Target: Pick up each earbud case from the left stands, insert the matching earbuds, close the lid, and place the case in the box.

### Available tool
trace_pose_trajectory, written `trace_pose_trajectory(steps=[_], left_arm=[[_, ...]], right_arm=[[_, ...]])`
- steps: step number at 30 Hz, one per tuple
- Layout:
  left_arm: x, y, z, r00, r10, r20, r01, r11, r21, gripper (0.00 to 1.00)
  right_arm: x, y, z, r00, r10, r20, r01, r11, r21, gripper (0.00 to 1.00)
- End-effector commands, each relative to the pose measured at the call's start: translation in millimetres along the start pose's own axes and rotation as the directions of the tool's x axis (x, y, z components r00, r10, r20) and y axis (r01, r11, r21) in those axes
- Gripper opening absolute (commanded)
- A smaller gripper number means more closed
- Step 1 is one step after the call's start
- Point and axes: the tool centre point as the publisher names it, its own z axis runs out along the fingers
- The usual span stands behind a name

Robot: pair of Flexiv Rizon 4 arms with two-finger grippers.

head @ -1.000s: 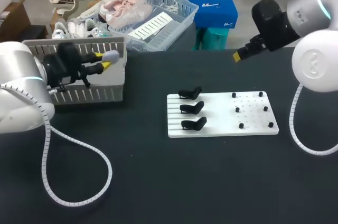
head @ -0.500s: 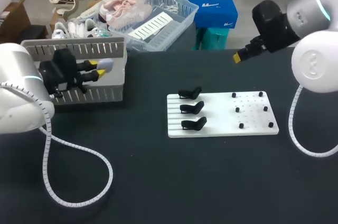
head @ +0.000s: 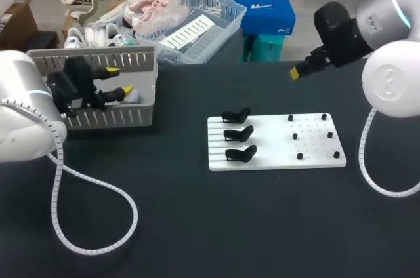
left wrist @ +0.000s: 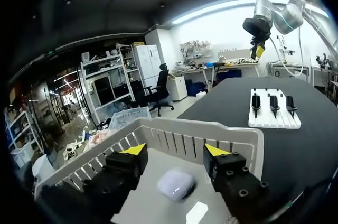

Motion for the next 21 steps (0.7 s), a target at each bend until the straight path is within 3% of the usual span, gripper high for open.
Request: trace_pose_trajectory(steps=[1, 9, 21], left_arm=[[-12.9, -5.4, -6.5, 1.0, 0.017, 0.02, -0.015, 0.994, -0.104, 1.0], [-53.1, -23.7, -11.1, 0.997, 0.029, 0.077, -0.025, 0.998, -0.057, 1.0], [-71.3, -61.7, 0.3, 0.993, 0.017, 0.119, -0.019, 1.0, 0.012, 1.0]], right_arm=[[0.5, 0.1, 0.6, 1.0, 0.002, 0.005, -0.002, 1.0, 0.006, 0.36], [1.4, -5.0, -2.3, 1.0, 0.013, 0.017, -0.013, 1.0, 0.005, 0.37], [18.5, -13.9, -15.2, 0.999, 0.038, 0.032, -0.039, 0.999, 0.013, 0.4]])
